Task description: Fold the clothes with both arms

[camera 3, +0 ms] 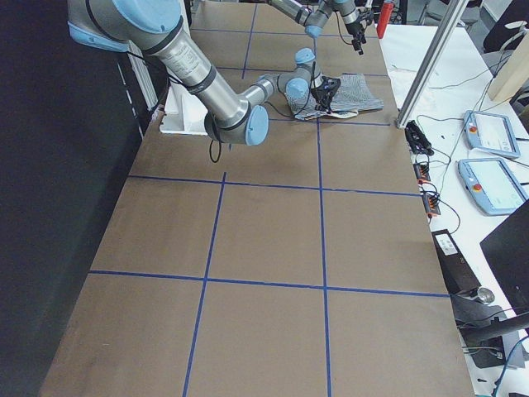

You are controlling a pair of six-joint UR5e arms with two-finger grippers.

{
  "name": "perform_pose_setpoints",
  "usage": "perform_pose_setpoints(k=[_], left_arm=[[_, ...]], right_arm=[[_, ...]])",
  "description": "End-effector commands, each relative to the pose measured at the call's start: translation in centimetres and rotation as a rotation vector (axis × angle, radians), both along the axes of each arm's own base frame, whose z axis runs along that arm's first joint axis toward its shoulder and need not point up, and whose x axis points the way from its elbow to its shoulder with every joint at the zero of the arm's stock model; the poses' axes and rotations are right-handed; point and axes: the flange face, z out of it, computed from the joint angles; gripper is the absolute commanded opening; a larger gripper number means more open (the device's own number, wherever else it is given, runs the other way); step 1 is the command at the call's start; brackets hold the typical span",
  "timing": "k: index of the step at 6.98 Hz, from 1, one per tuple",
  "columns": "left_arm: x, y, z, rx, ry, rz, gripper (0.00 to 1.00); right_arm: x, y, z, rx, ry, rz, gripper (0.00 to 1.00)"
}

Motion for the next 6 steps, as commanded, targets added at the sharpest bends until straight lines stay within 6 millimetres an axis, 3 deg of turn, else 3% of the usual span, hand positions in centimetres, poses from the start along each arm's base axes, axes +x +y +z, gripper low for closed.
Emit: perform_pose_setpoints(k=[1, 2, 3, 4, 5, 6], left_arm=[[-0.2, 0.1, -0.8, 0.013, 0.009, -0.001, 1.0], [-0.3, 0.6, -0.8, 0.018, 0.012, 0.003, 1.0], [-0.3, 0.6, -1.0, 0.02, 0.015, 0.002, 1.0], [-0.3, 0.6, -1.0, 0.021, 0.014, 0.003, 1.0], [-0.3, 0.6, -1.0, 0.02, 0.015, 0.002, 1.0], [-0.3, 0.6, -1.0, 0.02, 0.015, 0.002, 1.0]], right_arm=[[6.4, 6.8, 6.8, 0.005, -0.005, -0.021, 0.0], [9.1, 11.4, 9.5, 0.034, 0.003, -0.03, 0.0], [10.9, 14.8, 11.0, 0.051, 0.003, -0.039, 0.0], [10.5, 16.4, 12.0, 0.064, 0.024, -0.052, 0.46], [9.2, 17.8, 12.4, 0.088, 0.05, -0.059, 0.99], [9.5, 17.6, 12.0, 0.122, 0.068, -0.089, 1.0]])
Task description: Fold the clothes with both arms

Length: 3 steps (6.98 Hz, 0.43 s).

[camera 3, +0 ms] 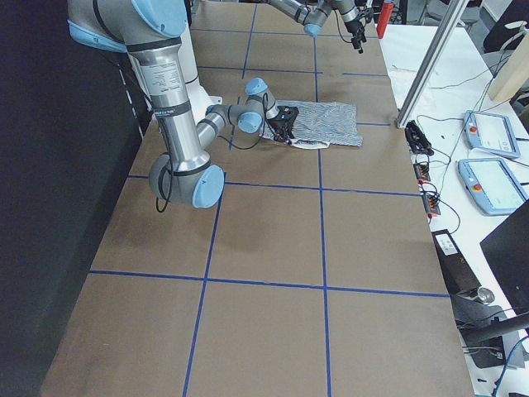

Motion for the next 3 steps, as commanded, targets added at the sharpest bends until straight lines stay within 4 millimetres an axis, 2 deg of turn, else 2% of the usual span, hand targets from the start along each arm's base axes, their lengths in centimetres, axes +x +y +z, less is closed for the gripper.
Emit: perform_pose_setpoints(k=[1, 2, 3], left_arm=[[0.0, 0.0, 0.0, 0.0, 0.0, 0.0, 1.0], [0.0, 0.0, 0.0, 0.0, 0.0, 0.0, 1.0], [0.0, 0.0, 0.0, 0.0, 0.001, 0.001, 1.0]], right_arm=[[0.6, 0.3, -0.1, 0.084, 0.097, -0.085, 1.0], [2.2, 1.3, -1.7, 0.108, 0.204, -0.155, 1.0], [3.9, 3.2, -5.0, 0.098, 0.256, -0.228, 1.0]])
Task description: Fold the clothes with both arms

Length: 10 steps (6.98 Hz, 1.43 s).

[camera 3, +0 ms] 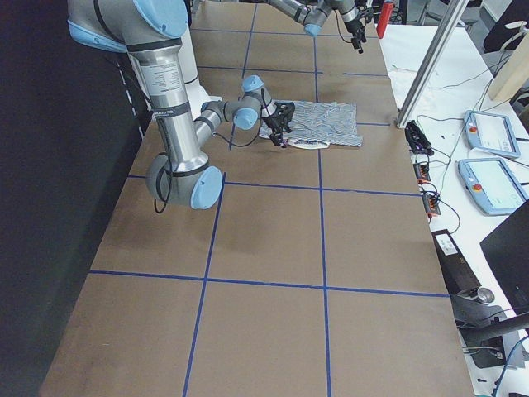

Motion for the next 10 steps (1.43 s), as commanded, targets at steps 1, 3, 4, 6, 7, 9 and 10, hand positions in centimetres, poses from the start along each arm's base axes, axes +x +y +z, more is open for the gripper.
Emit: perform_pose_setpoints(k=[1, 3, 4, 6, 7, 9, 10], left_arm=[[0.0, 0.0, -0.1, 0.001, 0.001, 0.001, 1.0], [-0.1, 0.2, 0.1, 0.0, 0.003, 0.005, 1.0], [-0.1, 1.6, 0.7, -0.015, 0.038, 0.064, 1.0], [-0.5, 2.9, -0.2, 0.004, 0.058, 0.083, 1.0], [-0.6, 4.3, -0.6, 0.0, 0.1, 0.149, 1.0], [-1.4, 6.3, -0.2, 0.003, 0.129, 0.184, 1.0], [-1.4, 6.3, -0.2, 0.0, 0.13, 0.182, 1.0]], right_arm=[[0.4, 3.3, -5.1, 0.01, 0.08, -0.118, 1.0], [-0.1, 3.2, -10.7, 0.094, 0.011, -0.123, 1.0], [-0.4, 3.1, -10.4, 0.119, 0.03, -0.096, 1.0], [-0.4, 2.7, -10.4, 0.149, 0.023, -0.082, 1.0], [-0.3, 2.5, -10.6, 0.18, 0.041, -0.089, 1.0], [-0.3, 2.1, -11.4, 0.372, 0.148, -0.202, 0.94], [-1.6, 2.1, -10.4, 0.41, 0.288, -0.327, 0.98]])
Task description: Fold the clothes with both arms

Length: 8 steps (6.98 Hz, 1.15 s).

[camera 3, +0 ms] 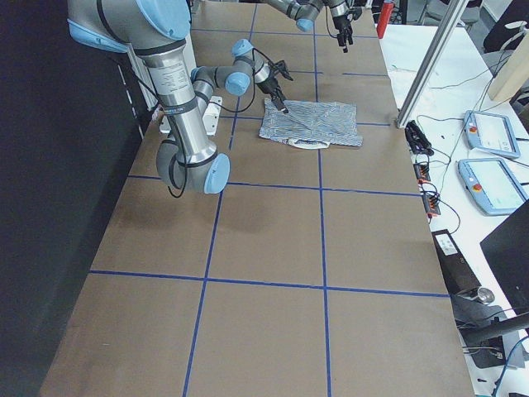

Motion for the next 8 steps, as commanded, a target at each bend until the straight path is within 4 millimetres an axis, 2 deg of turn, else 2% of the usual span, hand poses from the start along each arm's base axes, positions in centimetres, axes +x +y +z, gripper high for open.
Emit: perform_pose_setpoints(k=[1, 2, 3, 6, 8], left_arm=[[-0.3, 0.6, 0.6, -0.005, 0.003, 0.003, 1.0], [-0.3, 0.6, 0.8, -0.006, 0.003, 0.003, 1.0], [-0.3, 0.7, 0.8, -0.006, 0.003, 0.003, 1.0], [-0.3, 0.7, 0.9, -0.009, 0.002, 0.003, 1.0], [-0.3, 0.7, 0.9, -0.009, 0.002, 0.003, 1.0]], right_arm=[[-2.6, 0.4, 0.7, 0.094, 0.207, -0.185, 0.96], [-3.8, 0.9, 0.7, 0.079, 0.285, -0.333, 0.96], [-4.5, 1.6, 0.8, 0.068, 0.367, -0.405, 0.95], [-8.7, 3.4, 3.7, 0.045, 0.448, -0.469, 0.87], [-9.4, 4.8, 4.1, 0.046, 0.455, -0.495, 0.78]])
